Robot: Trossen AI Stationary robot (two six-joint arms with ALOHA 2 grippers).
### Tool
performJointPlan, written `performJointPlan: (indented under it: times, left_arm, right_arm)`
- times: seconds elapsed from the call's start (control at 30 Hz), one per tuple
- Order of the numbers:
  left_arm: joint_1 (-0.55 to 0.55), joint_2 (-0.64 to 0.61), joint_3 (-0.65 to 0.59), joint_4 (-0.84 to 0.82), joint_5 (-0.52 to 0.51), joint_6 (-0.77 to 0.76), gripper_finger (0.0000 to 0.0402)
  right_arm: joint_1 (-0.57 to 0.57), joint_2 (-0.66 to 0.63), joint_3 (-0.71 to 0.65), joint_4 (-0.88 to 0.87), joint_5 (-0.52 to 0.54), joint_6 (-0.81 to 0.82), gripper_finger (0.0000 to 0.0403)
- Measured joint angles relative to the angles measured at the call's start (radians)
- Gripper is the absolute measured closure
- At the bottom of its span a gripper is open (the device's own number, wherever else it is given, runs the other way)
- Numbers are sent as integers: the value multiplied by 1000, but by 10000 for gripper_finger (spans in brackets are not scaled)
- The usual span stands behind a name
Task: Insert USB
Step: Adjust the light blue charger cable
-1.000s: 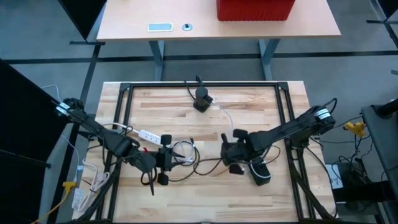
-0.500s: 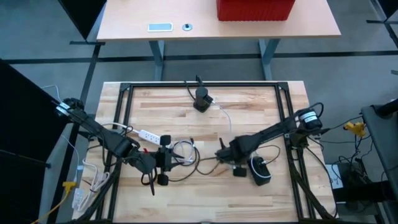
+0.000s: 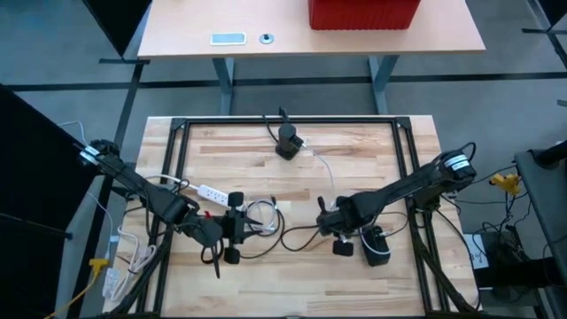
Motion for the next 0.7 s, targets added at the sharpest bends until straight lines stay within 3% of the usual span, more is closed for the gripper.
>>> performJointPlan:
  times: [0.2,0.37,0.5,0.7]
  left_arm:
    - [0,0,0,0,0,0,332]
    - [2,0,0,4,0,6,332]
    - [2,0,0,12,-1,7,332]
    - [1,0,0,12,0,1,332]
  right_arm:
    - [-1,94,-7,34,-14,-34,403]
    - [-21,141,45,117,-45,-169,403]
    - [-91,166,88,210,60,-273,403]
    - [-257,177,81,243,114,-364,403]
